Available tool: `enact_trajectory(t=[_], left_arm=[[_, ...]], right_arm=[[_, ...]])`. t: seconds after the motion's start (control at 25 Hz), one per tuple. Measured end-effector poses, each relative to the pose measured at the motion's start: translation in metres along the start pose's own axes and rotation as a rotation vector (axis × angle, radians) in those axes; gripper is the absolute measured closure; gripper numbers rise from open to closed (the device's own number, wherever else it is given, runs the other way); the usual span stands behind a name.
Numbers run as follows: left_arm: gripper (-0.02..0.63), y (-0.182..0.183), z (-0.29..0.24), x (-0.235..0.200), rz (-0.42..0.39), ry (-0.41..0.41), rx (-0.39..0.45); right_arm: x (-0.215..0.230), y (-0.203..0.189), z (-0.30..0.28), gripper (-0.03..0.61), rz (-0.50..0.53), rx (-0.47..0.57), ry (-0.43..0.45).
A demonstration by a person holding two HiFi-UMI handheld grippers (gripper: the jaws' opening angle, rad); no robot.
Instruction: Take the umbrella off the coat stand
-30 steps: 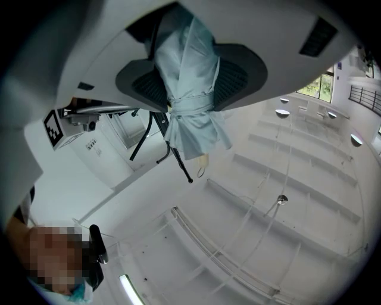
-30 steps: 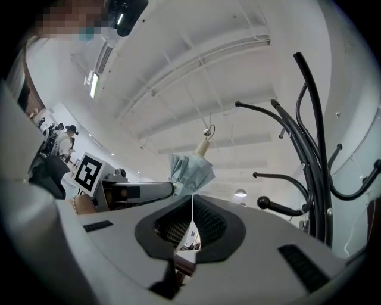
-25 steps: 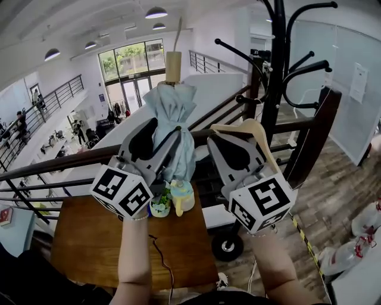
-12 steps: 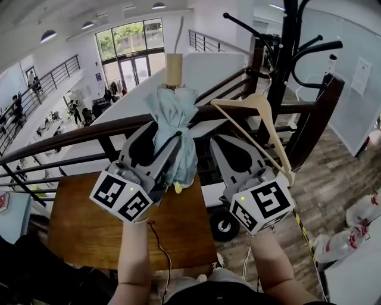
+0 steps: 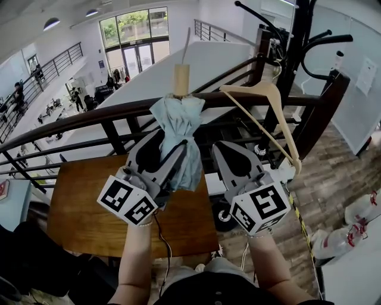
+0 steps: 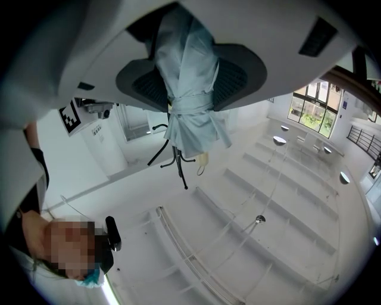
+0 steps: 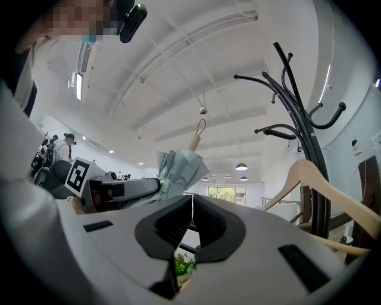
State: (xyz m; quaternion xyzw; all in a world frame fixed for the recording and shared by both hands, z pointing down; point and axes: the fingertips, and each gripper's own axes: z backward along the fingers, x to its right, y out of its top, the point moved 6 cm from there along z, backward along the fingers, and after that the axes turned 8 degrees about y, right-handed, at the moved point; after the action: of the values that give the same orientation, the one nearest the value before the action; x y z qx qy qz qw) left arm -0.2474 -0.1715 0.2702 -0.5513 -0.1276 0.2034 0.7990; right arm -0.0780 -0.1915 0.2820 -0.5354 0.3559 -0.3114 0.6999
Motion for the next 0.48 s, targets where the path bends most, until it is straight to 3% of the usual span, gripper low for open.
enact_trajectory(t=[0.24,0.48], left_arm=[[0.368,-0.014,0.011,0.001,0.071,0.015,-0.003],[0.374,-0.014,0.015,0.001,0.075,0.017,0.007]], right_arm=[[-0.004,-0.006,0.003,0.551,-0.009,-0.018,-0.005],[-0.009,-0.005,0.003,0.551,-0.007,-0.017,0.01]])
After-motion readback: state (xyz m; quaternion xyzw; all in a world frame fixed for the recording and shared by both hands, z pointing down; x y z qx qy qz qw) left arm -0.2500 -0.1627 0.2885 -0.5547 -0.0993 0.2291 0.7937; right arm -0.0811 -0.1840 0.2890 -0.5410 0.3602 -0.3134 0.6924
